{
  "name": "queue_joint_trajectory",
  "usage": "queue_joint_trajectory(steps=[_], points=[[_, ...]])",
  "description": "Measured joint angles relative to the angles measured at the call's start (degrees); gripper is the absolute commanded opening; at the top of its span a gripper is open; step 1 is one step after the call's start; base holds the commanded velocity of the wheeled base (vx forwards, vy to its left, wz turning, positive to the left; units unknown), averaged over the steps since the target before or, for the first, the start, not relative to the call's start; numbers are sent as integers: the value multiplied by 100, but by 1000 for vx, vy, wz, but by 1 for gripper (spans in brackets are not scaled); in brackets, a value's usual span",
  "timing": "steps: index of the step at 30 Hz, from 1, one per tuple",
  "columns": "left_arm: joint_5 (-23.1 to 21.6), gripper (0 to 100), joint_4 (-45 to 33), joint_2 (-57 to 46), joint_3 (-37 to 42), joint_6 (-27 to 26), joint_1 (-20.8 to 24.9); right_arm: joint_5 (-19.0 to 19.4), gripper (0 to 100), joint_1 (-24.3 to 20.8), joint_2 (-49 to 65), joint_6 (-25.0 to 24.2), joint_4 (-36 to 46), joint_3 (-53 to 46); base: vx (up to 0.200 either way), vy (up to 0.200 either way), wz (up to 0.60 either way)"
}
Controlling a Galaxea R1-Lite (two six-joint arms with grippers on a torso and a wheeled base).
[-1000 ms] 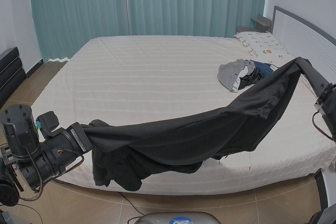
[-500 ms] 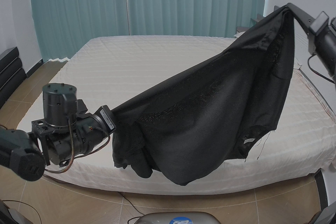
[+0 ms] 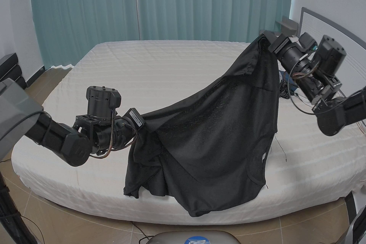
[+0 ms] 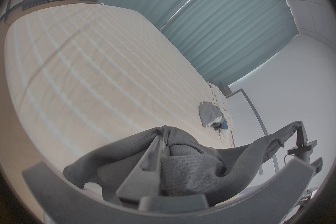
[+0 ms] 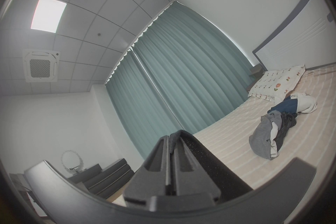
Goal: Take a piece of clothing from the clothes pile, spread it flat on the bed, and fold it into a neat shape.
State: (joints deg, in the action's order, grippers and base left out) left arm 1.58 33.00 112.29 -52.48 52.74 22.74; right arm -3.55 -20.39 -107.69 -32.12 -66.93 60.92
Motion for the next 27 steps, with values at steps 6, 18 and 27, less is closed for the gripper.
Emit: queue_joint_trajectory(steps=[6, 18, 27], points=[[-17, 0, -18, 734, -708, 149, -116, -112, 0, 78, -1006, 161, -87, 647, 200, 0, 0], [-26, 0, -150, 1894, -1463, 619, -173, -171, 0, 59, -2636, 330, 44, 1428, 17, 0, 0], [9, 100, -148, 2550, -2044, 1145, -251, -516, 100, 48, -3639, 339, 83, 1937, 0, 0, 0]])
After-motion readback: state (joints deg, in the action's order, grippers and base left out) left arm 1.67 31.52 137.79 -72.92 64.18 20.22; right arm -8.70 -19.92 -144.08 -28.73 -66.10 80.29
